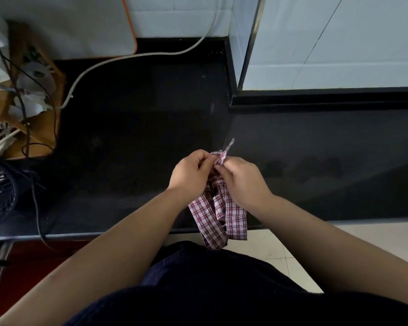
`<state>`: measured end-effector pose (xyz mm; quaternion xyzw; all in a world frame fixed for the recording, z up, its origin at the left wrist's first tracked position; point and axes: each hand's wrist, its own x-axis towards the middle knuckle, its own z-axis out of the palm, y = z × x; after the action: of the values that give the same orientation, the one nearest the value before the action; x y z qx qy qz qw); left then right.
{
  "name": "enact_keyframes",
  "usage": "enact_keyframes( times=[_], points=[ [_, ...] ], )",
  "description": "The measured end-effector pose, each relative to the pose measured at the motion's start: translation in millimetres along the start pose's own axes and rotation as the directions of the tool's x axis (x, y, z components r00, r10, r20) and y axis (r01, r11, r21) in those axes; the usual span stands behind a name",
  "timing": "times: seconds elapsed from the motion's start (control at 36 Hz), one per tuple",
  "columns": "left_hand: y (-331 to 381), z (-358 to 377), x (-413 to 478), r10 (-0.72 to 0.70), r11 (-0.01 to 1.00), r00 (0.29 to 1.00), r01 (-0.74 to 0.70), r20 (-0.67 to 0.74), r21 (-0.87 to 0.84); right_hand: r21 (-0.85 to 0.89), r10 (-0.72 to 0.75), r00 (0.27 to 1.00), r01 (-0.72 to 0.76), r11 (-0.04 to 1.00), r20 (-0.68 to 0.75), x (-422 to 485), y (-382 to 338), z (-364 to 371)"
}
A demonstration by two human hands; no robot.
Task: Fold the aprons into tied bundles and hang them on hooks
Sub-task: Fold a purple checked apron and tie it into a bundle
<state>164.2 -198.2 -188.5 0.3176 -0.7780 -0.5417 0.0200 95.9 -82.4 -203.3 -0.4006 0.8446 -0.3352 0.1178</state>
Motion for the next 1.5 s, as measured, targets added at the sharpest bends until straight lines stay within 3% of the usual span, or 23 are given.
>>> enact_keyframes(
  times=[0.19,0.28,0.53,0.61,0.75,0.89,1.03,1.19,1.39,1.5],
  points=[
    [1,-12,0,0.016,0.999,0.983,-0.024,0.181,0.043,-0.127,-0.095,0.994,0.100,0.987,0.044,-2,2,-1],
    [-3,-16,-2,0.023,0.999,0.969,-0.032,0.247,0.030,0.000,-0.008,1.000,0.008,1.000,0.016,-1,4,-4],
    [-15,-5,-8,0.216,0.971,0.975,-0.209,-0.057,0.115,0.302,0.330,0.944,-0.318,0.899,0.012,13,5,-4],
    [-12,-1,-9,0.209,0.976,0.975,-0.203,-0.081,0.077,0.168,0.208,0.978,-0.207,0.964,0.009,9,5,-7],
    [-13,-1,-5,0.214,0.976,0.972,-0.208,-0.102,0.062,-0.047,0.014,0.972,-0.003,0.999,0.236,9,3,-18],
    [-12,-1,-2,0.248,0.967,0.968,-0.244,-0.046,0.075,-0.156,-0.033,0.980,0.064,0.986,0.194,8,6,-17],
    [-19,-1,-2,0.259,0.961,0.964,-0.250,-0.063,0.117,0.159,0.194,0.923,-0.258,0.953,0.333,14,3,-19],
    [-31,8,-1,0.522,0.816,0.847,-0.464,-0.097,0.345,0.296,0.314,0.841,-0.467,0.834,0.440,21,4,-19],
    [-33,5,-1,0.586,0.766,0.799,-0.492,-0.133,0.414,0.221,0.289,0.841,-0.422,0.879,0.456,24,1,-21],
    [-19,-4,3,0.424,0.794,0.905,-0.385,0.025,0.469,0.172,0.249,0.852,-0.361,0.917,0.460,22,2,-28]
  ],
)
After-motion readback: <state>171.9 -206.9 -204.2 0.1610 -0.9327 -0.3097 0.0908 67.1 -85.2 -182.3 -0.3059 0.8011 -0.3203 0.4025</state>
